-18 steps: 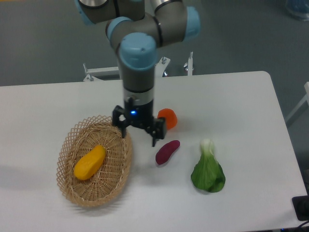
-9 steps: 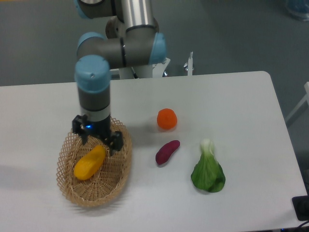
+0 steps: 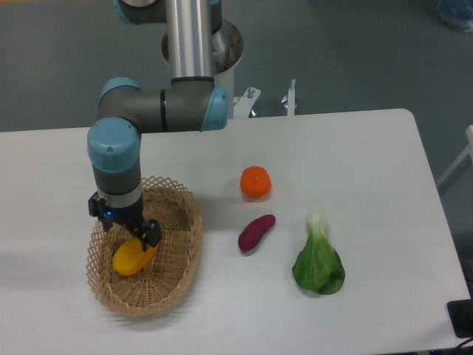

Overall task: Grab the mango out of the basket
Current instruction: 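Close the gripper around the yellow mango inside the basket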

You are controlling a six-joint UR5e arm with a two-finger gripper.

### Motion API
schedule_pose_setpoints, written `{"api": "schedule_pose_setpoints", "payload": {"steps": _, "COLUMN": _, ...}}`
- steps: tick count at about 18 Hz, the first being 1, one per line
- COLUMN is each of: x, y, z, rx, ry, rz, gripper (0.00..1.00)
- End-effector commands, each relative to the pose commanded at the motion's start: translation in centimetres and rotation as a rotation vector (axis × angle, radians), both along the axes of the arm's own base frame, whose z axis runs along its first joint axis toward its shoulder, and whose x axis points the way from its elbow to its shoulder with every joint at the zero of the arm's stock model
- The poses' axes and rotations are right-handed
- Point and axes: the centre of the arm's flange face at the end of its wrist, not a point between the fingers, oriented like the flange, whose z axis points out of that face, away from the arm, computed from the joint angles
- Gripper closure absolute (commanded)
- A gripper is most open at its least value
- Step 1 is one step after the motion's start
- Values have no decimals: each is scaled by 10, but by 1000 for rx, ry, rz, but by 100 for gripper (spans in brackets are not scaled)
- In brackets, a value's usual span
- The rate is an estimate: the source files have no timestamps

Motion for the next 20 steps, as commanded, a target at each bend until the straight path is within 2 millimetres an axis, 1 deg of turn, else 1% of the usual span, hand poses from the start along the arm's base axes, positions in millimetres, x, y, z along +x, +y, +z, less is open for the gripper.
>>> {"api": "schedule_pose_setpoints", "payload": {"steps": 3, "x": -1, "y": 3, "z": -5, "rx": -6, "ry": 0, "rz": -4, "gripper": 0}}
{"api": "schedule_pose_setpoints", "payload": {"steps": 6, "x": -3, "y": 4, "z": -6, "rx": -8, "ry": 0, "rz": -3, "gripper": 0}}
{"api": "schedule_pose_setpoints", "payload": {"steps": 12, "x": -7, "y": 7, "z": -25, "rx": -36, "ry": 12, "rz": 1, "gripper": 0}}
{"api": "schedule_pose_setpoints", "payload": {"steps": 20, "x": -7, "y": 9, "z": -31, "rx": -33, "ry": 14, "rz": 8, "gripper": 1}}
